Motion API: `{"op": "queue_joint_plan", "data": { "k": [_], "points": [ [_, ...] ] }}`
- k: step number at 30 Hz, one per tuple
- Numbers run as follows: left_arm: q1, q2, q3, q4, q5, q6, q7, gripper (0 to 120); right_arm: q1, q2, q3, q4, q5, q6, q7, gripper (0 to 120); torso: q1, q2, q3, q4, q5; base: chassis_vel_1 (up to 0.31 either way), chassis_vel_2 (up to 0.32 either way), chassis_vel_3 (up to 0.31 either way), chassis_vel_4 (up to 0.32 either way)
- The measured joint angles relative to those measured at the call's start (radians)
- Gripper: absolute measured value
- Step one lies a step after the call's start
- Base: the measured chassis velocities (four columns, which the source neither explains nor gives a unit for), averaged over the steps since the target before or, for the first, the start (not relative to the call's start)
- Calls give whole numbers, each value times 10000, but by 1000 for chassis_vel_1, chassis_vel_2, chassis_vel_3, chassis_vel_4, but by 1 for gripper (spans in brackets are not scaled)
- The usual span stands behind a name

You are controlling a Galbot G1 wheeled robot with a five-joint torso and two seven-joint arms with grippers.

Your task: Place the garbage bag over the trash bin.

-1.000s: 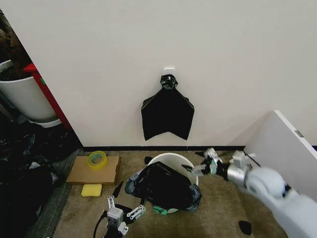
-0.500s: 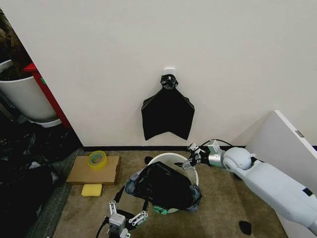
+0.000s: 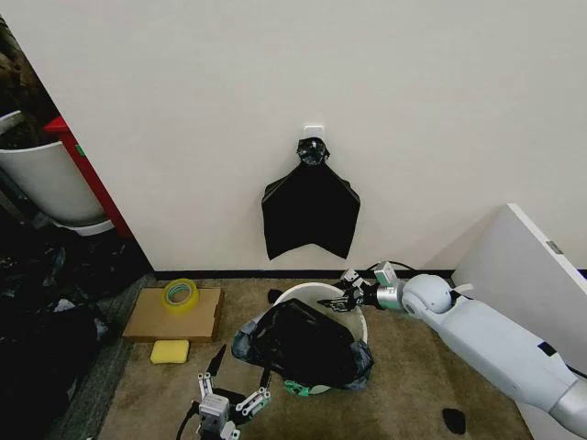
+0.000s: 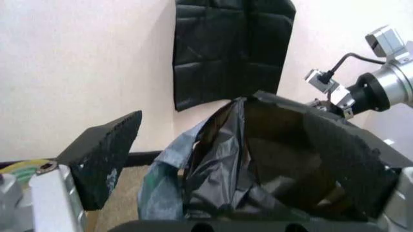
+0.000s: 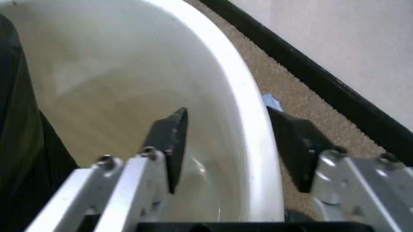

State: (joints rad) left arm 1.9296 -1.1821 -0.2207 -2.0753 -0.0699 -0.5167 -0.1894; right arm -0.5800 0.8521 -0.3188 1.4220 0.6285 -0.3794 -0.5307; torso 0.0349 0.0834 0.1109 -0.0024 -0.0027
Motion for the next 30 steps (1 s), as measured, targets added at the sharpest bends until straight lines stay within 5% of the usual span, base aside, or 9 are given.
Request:
{"op": "queue_joint_plan", "data": {
  "k": [11, 21, 30],
  "points": [
    [-23, -80, 83, 102, 0, -41, -99, 98, -108, -55, 32, 28, 55, 7, -24, 3, 0, 0, 1, 1, 2, 0, 0, 0, 0],
    [-4, -84, 84, 57, -69, -44, -142, 99, -365, -164, 339, 223, 393, -264, 313, 1, 0, 0, 2, 2, 3, 0, 0, 0, 0],
    [-211, -87, 132, 0, -240, 7, -153, 99, -1847, -391, 2230, 1103, 1955, -1203, 1976, 1, 1, -1, 4, 1, 0, 0, 0, 0, 0]
  ]
}}
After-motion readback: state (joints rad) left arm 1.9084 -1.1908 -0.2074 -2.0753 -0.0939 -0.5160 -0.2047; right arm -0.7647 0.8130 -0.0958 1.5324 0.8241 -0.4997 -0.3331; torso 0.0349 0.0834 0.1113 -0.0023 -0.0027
